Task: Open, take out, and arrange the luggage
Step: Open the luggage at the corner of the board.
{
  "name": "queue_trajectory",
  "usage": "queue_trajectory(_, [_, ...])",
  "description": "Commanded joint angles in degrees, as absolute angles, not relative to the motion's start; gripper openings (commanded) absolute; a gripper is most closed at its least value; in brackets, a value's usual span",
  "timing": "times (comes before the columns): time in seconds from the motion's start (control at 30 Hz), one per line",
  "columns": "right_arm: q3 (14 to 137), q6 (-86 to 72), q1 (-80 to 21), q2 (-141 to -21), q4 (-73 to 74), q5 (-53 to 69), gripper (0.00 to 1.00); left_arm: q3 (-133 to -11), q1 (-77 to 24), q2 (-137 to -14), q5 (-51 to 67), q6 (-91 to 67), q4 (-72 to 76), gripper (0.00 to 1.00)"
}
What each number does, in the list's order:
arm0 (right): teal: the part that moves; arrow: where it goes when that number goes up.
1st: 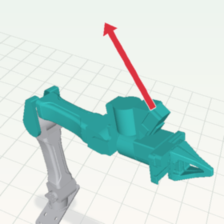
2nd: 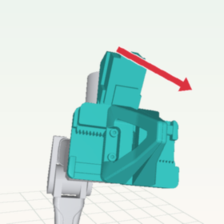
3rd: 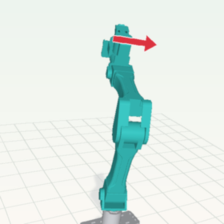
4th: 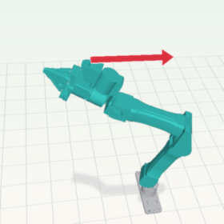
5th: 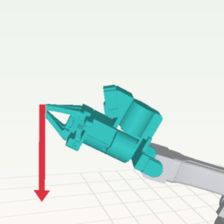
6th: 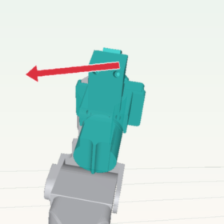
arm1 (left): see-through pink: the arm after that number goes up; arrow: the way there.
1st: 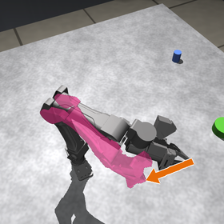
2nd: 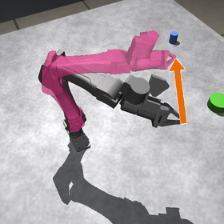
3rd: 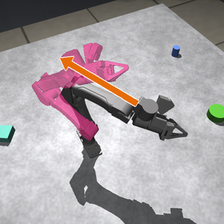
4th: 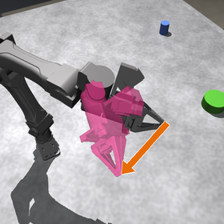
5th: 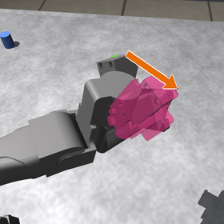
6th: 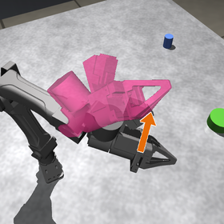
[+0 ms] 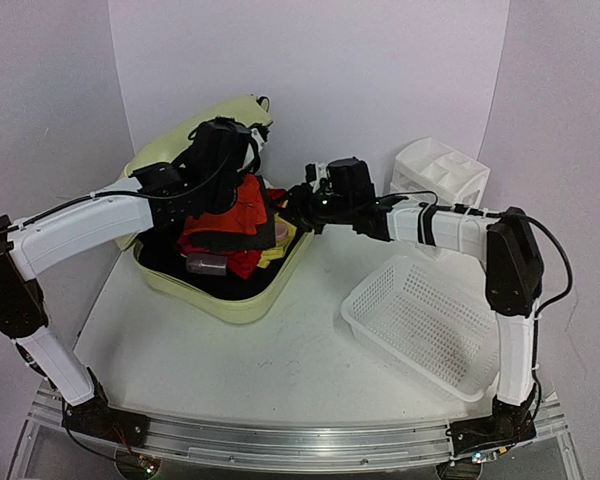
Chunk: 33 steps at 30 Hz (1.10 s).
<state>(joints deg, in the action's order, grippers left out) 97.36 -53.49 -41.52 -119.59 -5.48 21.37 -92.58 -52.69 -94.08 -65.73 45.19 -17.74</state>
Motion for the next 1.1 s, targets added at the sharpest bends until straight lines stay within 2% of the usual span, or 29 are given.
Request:
queue_trajectory(0.0, [90.59,-48.51,-39.59,-108.65,-1.82,15.01,0.37,-93.74,-47.02,-87.80,-69.65,46.48,-12.91,0.16])
queue_trajectory(0.23, [83.82,-41.17,-38.50,-99.08,8.30,6.99,0.48,-90.32,-44.11,-85.41,-68.65,44.87,-12.83,0.15])
queue_trajectory(0.3, [83.52,-40.11,-38.43,-97.81,11.07,5.27,0.51,-89.47,-43.07,-84.98,-68.64,44.62,-12.83,0.10])
queue_trajectory(0.43, [82.10,-39.49,-38.49,-96.42,13.75,3.39,0.67,-88.35,-40.80,-83.63,-68.26,44.00,-12.82,0.00])
queue_trajectory(0.57, [82.52,-40.58,-38.50,-98.54,15.11,4.15,0.85,-88.05,-38.94,-82.57,-67.77,43.92,-12.83,0.00])
queue_trajectory(0.63, [84.15,-41.97,-38.52,-100.76,16.34,5.24,0.91,-88.02,-37.89,-82.17,-67.56,43.91,-12.88,0.00])
queue_trajectory(0.77, [88.04,-44.02,-38.58,-105.64,18.27,7.18,0.94,-88.19,-35.68,-81.66,-66.66,43.61,-12.88,0.00])
queue_trajectory(1.07, [97.82,-45.95,-40.20,-117.24,22.67,9.58,0.92,-89.04,-30.33,-81.99,-67.96,43.90,-13.91,0.00])
